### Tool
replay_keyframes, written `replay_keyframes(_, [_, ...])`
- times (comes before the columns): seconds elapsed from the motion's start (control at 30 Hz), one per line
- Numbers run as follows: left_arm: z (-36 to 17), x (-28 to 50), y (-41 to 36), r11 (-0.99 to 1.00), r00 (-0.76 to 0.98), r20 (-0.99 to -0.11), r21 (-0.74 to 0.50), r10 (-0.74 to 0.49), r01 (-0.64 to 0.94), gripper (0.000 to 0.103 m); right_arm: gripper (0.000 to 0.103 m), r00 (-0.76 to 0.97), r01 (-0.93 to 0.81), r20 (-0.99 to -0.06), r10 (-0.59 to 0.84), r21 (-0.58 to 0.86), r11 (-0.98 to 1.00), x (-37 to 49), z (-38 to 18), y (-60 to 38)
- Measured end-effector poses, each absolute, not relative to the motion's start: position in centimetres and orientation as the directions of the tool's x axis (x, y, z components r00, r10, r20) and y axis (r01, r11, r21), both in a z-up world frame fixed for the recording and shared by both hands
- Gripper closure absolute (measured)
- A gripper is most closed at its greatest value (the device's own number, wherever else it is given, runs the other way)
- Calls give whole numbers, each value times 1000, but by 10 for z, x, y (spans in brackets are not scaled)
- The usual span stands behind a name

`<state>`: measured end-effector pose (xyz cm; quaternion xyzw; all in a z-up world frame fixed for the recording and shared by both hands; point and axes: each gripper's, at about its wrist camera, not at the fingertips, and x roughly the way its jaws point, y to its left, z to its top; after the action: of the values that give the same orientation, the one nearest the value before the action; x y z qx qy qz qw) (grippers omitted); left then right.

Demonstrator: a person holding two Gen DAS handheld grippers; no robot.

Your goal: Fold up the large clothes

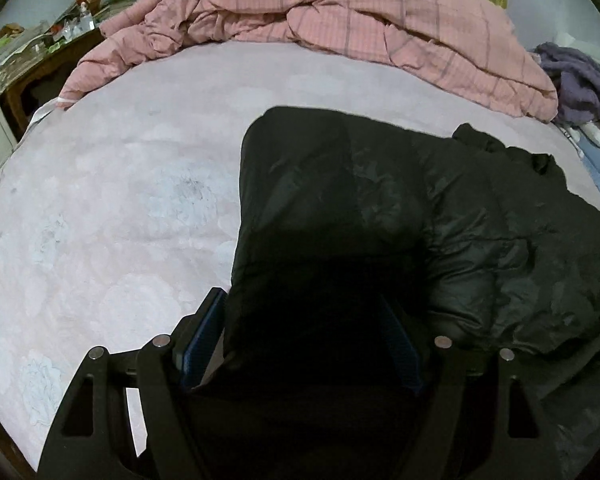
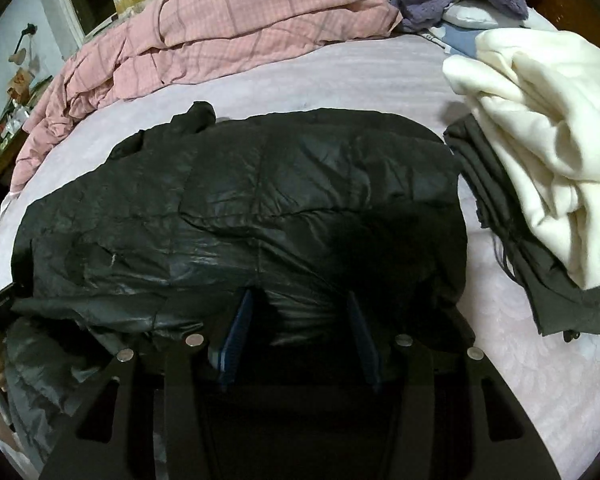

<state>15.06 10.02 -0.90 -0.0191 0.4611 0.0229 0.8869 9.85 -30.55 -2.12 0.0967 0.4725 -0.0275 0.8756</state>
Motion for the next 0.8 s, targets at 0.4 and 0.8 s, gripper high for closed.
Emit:
replay_keyframes(0.4, [29, 113, 104, 999, 728, -685, -45, -36, 7, 29, 49, 576, 124, -811, 101, 209, 970, 94, -22, -316])
replay_keyframes(0.8, [54, 30, 79, 986, 818, -553, -46, -159, 161, 29, 49, 688, 79, -724, 36, 124, 989, 34, 10, -283])
